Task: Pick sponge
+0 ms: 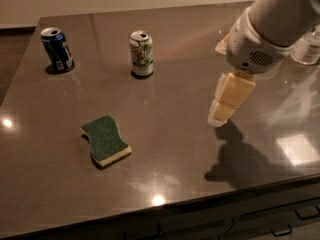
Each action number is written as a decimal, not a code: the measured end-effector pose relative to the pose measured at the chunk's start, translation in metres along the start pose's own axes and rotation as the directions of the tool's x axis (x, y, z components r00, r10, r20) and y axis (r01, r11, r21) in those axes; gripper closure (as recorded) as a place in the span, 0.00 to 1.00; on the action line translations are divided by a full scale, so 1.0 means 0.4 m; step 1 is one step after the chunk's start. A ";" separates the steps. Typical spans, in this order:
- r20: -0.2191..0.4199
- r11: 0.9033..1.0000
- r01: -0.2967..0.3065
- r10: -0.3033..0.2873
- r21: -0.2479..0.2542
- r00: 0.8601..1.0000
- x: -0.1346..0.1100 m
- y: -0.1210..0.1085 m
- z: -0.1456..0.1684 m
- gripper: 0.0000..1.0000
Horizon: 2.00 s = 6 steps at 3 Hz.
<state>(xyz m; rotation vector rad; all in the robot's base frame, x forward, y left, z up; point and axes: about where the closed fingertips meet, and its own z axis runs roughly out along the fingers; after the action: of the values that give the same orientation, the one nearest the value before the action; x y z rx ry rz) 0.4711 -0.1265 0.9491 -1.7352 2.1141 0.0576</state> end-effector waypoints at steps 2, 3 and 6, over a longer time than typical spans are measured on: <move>0.153 0.995 0.084 -0.075 -0.054 0.985 -0.184 0.038 0.127 0.00; 0.188 0.987 0.140 -0.123 -0.083 0.974 -0.250 0.073 0.191 0.00; 0.261 0.953 0.263 -0.218 -0.150 0.940 -0.378 0.225 0.318 0.00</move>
Offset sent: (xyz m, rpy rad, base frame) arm 0.0130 0.1331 -0.0438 0.2028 0.0117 0.2048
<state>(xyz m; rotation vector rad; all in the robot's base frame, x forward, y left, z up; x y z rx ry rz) 0.4433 0.0706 0.8626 -1.9701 1.7548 0.3852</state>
